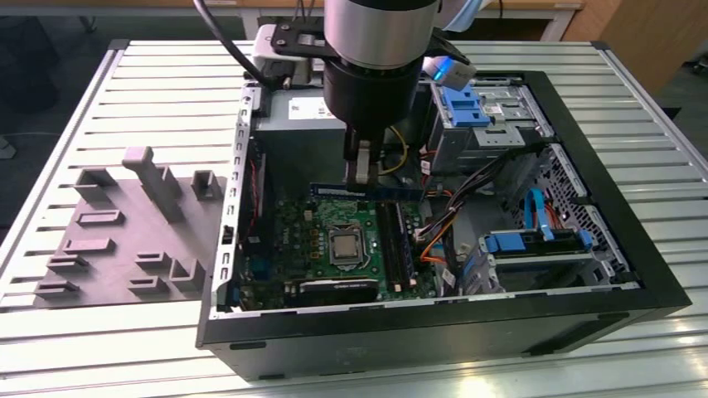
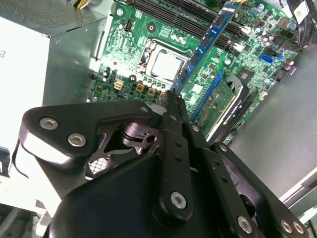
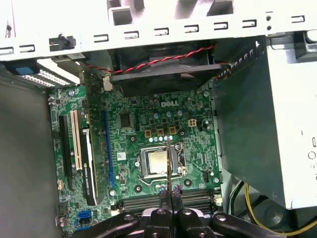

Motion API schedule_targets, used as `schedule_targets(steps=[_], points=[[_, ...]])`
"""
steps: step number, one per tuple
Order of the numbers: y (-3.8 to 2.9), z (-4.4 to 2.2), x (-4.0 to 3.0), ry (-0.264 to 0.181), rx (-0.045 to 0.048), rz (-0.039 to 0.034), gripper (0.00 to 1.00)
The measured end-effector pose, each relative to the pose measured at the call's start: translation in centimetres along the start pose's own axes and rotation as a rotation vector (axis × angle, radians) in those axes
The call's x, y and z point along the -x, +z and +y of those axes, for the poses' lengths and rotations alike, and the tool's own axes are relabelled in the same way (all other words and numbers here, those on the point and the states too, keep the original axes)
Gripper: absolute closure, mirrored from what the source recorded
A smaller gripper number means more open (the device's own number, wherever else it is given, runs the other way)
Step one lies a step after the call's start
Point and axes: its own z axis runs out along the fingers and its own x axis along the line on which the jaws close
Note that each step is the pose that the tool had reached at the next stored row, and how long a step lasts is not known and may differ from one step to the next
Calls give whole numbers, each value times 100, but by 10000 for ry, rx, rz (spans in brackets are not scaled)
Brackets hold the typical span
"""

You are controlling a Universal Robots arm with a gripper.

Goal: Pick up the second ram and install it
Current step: 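Insert the second ram into the second slot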

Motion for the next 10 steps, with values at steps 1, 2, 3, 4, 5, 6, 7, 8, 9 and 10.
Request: schedule_targets(steps=[1, 2, 3, 4, 5, 6, 7, 8, 9, 10], points=[[0, 0, 0, 81, -2, -2, 88], [0, 0, 0, 168, -4, -5, 88], [1, 0, 0, 265, -6, -9, 88], [1, 0, 0, 356, -8, -12, 88], [1, 0, 0, 449, -11, -15, 88], [2, 0, 0, 544, -13, -18, 88], [2, 0, 0, 638, -15, -21, 88], [2, 0, 0, 732, -17, -24, 88], [3, 0, 0, 835, -20, -28, 88], [3, 0, 0, 930, -23, -31, 88]])
